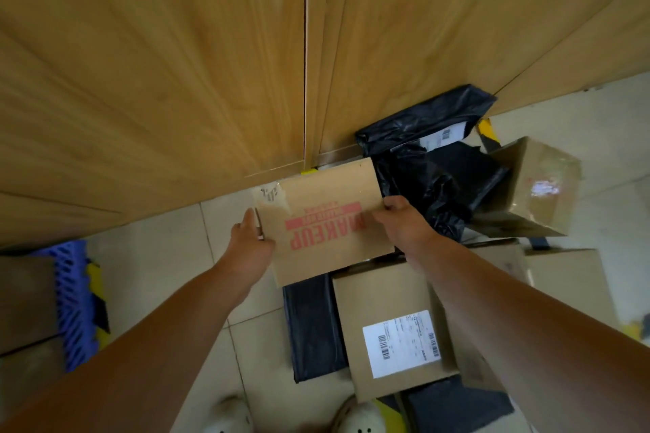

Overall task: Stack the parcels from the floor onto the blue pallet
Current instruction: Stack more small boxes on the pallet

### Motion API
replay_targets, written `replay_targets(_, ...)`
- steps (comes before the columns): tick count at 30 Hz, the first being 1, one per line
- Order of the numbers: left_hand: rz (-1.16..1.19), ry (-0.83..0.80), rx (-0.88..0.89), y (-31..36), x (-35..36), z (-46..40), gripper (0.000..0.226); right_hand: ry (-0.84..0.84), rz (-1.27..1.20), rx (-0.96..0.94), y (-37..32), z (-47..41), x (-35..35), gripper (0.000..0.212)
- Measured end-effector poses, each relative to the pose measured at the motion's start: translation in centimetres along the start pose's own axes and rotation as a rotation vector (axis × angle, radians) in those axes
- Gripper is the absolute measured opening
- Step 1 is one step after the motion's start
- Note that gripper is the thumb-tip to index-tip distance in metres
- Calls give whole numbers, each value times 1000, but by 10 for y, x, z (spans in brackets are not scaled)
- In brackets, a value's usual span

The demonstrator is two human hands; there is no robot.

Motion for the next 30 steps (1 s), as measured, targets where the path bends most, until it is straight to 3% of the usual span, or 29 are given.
replay_targets(2,-15,-8,-3,19,-12,25,49,11,-26,17,-12,22,-24,18)
replay_targets(6,-14,-40,36,69,-35,84,65,25,-109,98,-18,47,-75,34)
replay_targets(9,-5,-96,62,107,-54,135,58,77,-151,128,-44,110,-123,54)
replay_targets(16,84,-217,111,191,-97,260,50,81,-285,244,-78,262,-205,70)
replay_targets(20,139,-257,140,225,-126,320,41,81,-392,230,-92,330,-249,69)
replay_targets(23,201,-244,155,244,-150,362,27,99,-484,192,-103,382,-282,57)
replay_targets(27,237,-201,190,258,-178,411,14,158,-606,204,-106,447,-318,63)
replay_targets(30,205,-244,233,270,-191,449,27,175,-637,148,-110,489,-337,61)
Point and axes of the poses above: each hand's wrist, its own z-axis away from the middle knuckle, its own x-axis out of the palm, y = z × x, the point moved 7 cm from there along -z, towards the middle knuckle, and after that the axes turned 12 degrees about y, right-handed, at the moved point
